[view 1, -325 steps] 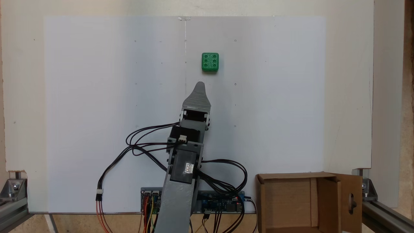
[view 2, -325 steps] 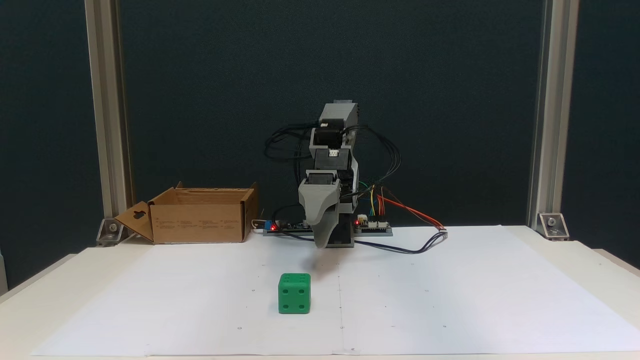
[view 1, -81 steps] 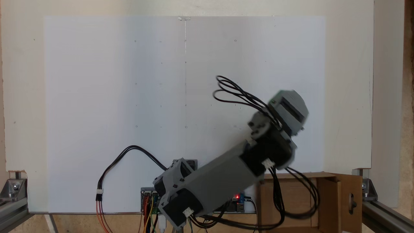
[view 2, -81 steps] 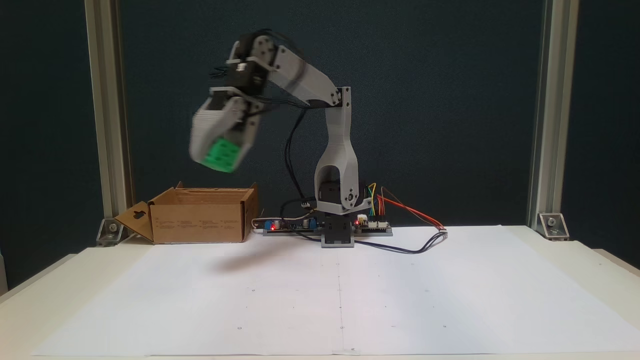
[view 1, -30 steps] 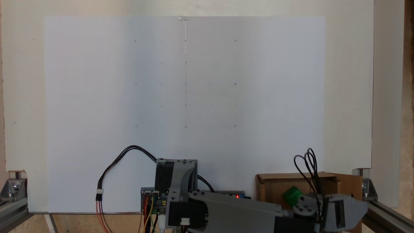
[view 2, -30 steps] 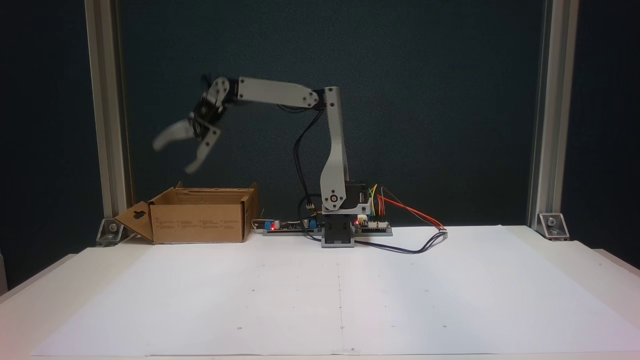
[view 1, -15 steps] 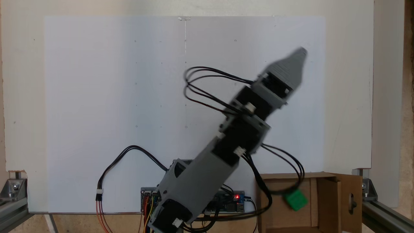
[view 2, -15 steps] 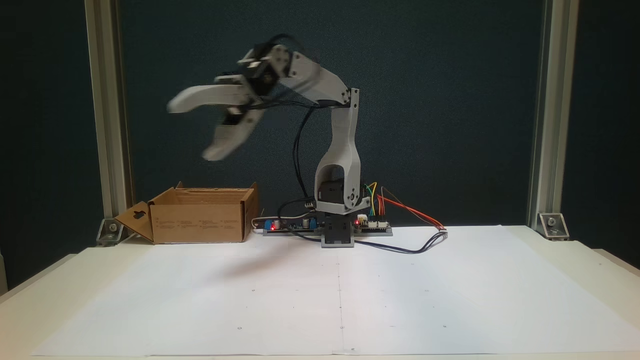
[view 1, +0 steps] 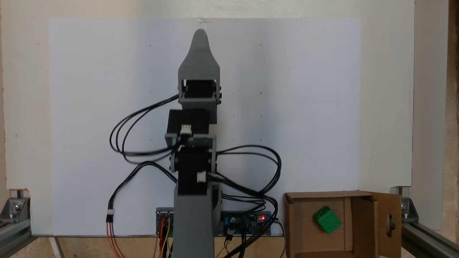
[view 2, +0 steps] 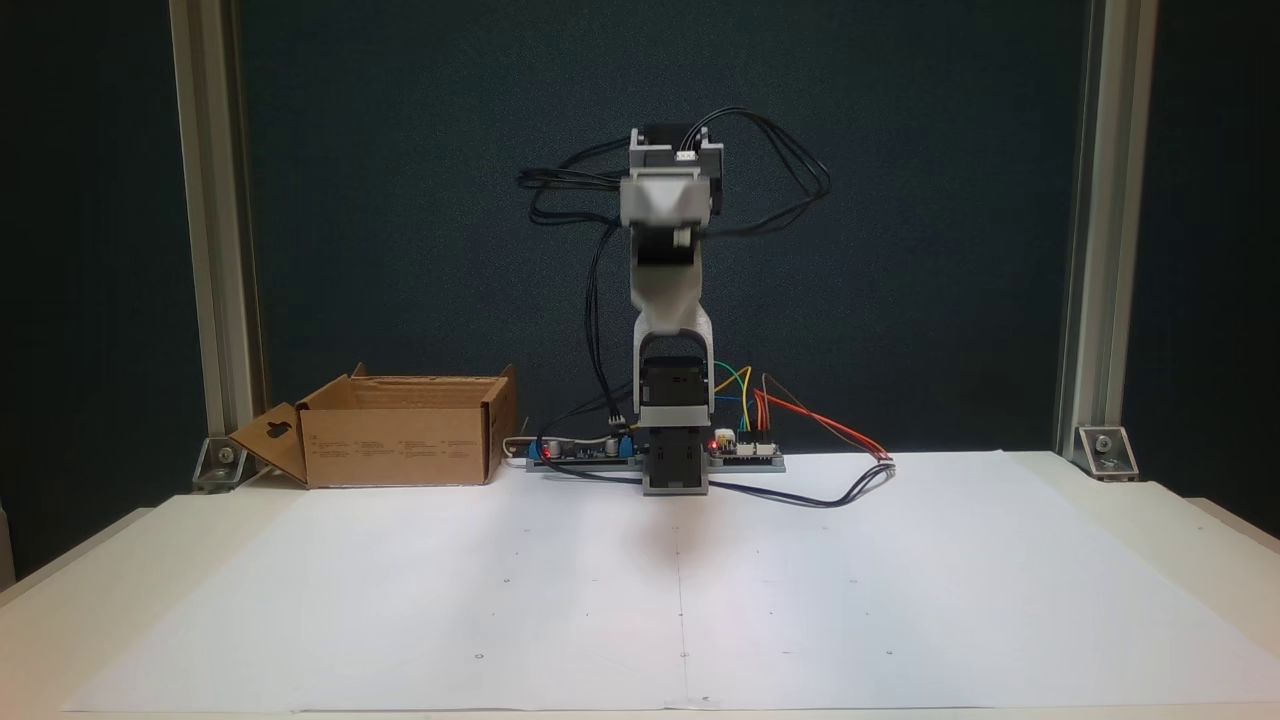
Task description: Grasp a green dice and put it in the bin.
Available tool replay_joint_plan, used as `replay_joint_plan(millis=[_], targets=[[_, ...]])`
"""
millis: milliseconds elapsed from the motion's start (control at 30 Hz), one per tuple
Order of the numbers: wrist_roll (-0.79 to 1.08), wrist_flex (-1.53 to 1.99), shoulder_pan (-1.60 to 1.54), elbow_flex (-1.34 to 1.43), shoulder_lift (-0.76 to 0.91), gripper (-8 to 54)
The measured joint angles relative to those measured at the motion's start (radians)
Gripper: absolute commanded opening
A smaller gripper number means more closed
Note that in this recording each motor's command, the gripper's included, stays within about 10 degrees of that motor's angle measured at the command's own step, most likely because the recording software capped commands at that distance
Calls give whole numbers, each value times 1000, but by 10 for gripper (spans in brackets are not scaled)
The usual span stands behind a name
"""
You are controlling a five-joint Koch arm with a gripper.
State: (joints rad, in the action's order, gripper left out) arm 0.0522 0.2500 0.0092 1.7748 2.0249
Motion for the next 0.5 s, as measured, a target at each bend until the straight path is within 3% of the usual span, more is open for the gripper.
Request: replay_joint_plan(millis=[233,500], targets=[[0,-256,-63,282,235,445],[0,-479,-72,453,238,461]])
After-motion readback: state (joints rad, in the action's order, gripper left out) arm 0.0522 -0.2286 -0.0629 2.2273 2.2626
